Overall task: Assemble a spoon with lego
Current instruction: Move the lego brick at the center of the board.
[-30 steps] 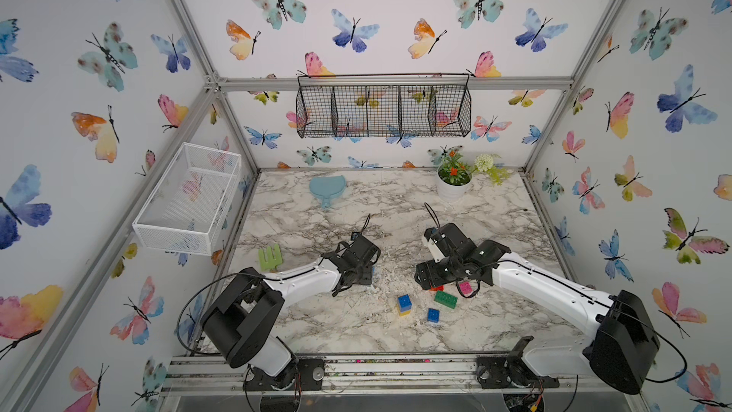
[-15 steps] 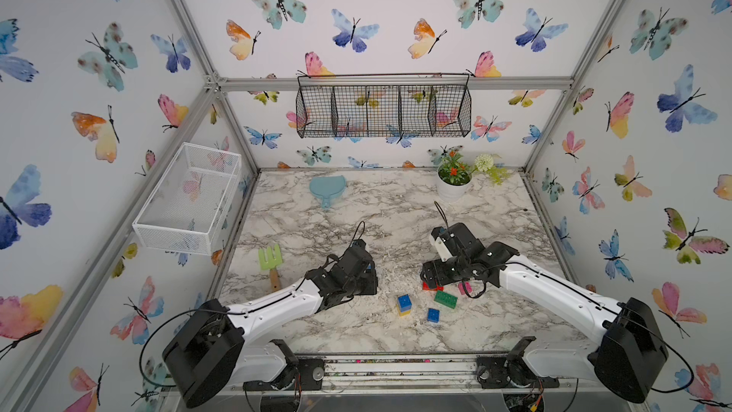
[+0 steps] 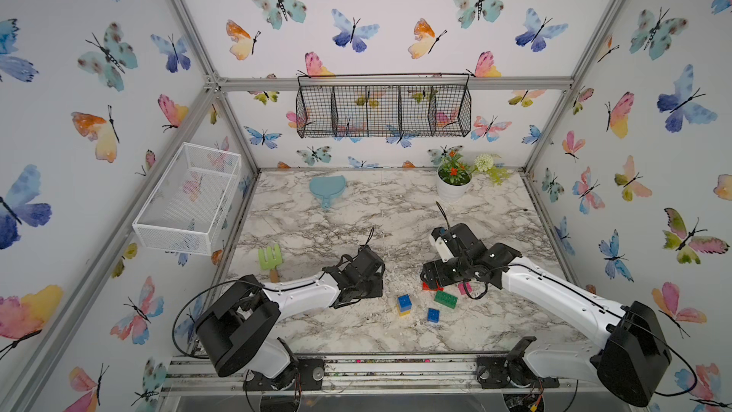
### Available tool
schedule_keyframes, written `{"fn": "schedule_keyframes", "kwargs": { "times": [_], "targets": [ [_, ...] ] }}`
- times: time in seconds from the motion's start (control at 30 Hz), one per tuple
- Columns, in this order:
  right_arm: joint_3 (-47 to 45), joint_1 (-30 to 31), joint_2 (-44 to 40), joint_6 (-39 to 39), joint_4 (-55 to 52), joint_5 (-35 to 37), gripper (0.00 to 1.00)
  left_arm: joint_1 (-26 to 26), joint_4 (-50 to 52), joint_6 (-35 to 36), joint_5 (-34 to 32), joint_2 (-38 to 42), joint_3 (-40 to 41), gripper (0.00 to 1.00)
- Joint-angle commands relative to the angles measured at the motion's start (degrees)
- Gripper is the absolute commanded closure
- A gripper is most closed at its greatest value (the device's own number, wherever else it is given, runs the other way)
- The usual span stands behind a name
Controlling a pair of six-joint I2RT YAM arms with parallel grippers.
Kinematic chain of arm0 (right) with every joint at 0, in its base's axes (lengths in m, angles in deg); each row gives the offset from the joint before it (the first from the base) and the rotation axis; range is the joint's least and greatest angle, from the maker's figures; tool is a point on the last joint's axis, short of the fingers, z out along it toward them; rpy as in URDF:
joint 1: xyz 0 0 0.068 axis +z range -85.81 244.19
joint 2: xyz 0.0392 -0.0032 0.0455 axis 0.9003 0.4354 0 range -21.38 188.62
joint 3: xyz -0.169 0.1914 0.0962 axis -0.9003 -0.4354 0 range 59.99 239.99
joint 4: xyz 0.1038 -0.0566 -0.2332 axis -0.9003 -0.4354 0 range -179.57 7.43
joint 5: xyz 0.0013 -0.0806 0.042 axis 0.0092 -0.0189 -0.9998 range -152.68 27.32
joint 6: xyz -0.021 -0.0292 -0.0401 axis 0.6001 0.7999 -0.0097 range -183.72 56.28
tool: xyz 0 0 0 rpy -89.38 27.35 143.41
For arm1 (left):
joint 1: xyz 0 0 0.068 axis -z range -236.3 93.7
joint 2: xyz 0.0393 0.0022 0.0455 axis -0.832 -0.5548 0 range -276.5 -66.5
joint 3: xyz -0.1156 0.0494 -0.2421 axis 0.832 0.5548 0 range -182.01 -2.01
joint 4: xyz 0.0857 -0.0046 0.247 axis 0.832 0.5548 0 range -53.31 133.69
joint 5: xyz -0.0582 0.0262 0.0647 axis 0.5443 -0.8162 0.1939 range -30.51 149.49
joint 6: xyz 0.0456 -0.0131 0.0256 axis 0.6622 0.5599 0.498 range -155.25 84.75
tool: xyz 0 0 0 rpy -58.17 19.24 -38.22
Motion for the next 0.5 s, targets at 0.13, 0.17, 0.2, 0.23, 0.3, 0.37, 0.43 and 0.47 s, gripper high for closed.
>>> {"fn": "schedule_keyframes", "kwargs": {
  "times": [0.13,0.17,0.2,0.23,0.3,0.37,0.43,0.47],
  "targets": [
    [-0.78,-0.41,-0.43,0.8,1.02,-1.54,0.14,-3.59,4.94,3.12,-9.21,-2.29,-1.96,0.95],
    [-0.8,-0.41,-0.37,0.88,0.95,-1.56,0.15,-3.7,5.76,3.59,-9.8,-2.45,-2.74,0.95],
    [-0.78,-0.41,-0.38,0.88,0.82,-1.62,0.14,-3.69,6.4,3.9,-10.19,-2.31,-3.18,0.95],
    [-0.94,-0.41,-0.42,0.88,0.81,-1.62,0.15,-3.69,6.9,4.17,-10.59,-1.94,-3.38,0.95],
    [-1.37,-0.41,-0.63,0.82,1.03,-1.48,0.15,-3.87,8.05,4.38,-11.89,-1.07,-3.04,0.95],
    [-2.04,-0.41,-0.77,0.71,1.73,-1.69,0.15,-4.94,8.33,4.86,-12.34,-0.51,-2.38,0.95],
    [-2.18,-0.41,-0.6,0.77,1.79,-1.79,0.15,-5.58,8.09,5.18,-11.64,0.02,-2.19,0.95],
    [-2.09,-0.41,-0.51,0.8,1.61,-1.85,0.15,-5.51,7.78,5.41,-10.59,0.52,-2.32,0.95]
  ]
}}
